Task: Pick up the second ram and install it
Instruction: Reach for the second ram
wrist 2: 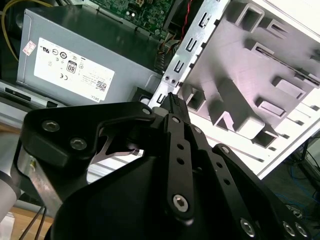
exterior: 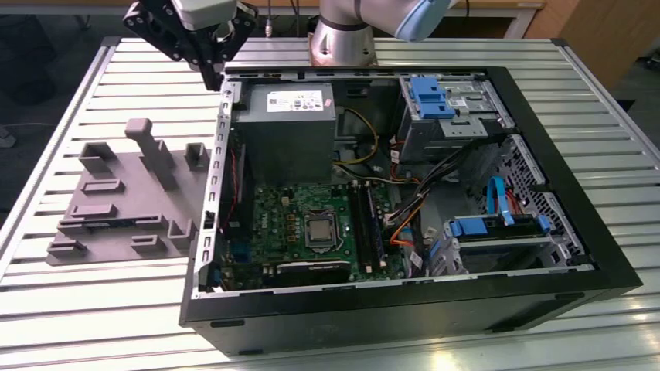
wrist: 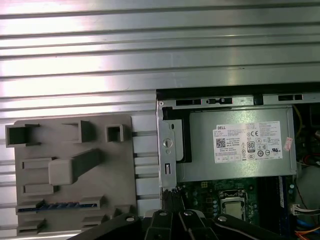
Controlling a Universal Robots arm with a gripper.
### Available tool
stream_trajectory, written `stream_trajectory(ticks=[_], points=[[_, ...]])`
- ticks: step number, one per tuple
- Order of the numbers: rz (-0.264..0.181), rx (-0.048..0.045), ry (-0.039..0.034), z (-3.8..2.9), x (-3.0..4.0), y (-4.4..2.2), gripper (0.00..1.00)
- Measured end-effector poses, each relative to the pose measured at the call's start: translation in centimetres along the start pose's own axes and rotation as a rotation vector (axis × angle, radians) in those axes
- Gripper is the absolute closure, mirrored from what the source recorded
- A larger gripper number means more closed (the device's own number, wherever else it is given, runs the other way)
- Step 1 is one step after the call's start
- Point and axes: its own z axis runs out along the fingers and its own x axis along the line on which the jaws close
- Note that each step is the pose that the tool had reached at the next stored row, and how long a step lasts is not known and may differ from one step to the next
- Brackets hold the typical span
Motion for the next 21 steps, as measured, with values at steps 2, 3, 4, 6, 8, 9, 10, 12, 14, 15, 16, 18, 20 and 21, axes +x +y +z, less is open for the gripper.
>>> stream_trajectory(ticks=[2, 3, 4, 6, 8, 9, 10, 12, 14, 15, 16, 18, 20, 21], points=[[0.0, -0.0001, -0.0001, 0.0, 0.09, -0.01, 0.89], [0.0, 0.0, 0.0, 0.0, 0.14, -0.01, 0.89], [0.0, 0.0, 0.0, 0.0, 0.17, -0.01, 0.89], [0.0, 0.0, 0.0, 0.01, 0.26, -0.02, 0.89], [0.0, 0.0, 0.0, 0.01, 0.34, -0.03, 0.89], [0.0, 0.0, 0.0, 0.01, 0.38, -0.03, 0.89], [0.0, 0.0, 0.0, 0.01, 0.43, -0.03, 0.89], [0.0, 0.0, 0.0, 0.01, 0.54, -0.05, 0.89], [0.0, 0.0, 0.0, 0.02, 0.68, -0.05, 0.89], [0.0, -0.0001, -0.0001, 0.02, 0.73, -0.06, 0.89], [0.0, 0.0, 0.0, 0.02, 0.78, -0.06, 0.89], [0.0, 0.0, 0.0, 0.02, 0.93, -0.07, 0.89], [0.0, 0.0, 0.0, 0.02, 1.08, -0.08, 0.89], [0.0, 0.0, 0.0001, 0.02, 1.17, -0.09, 0.89]])
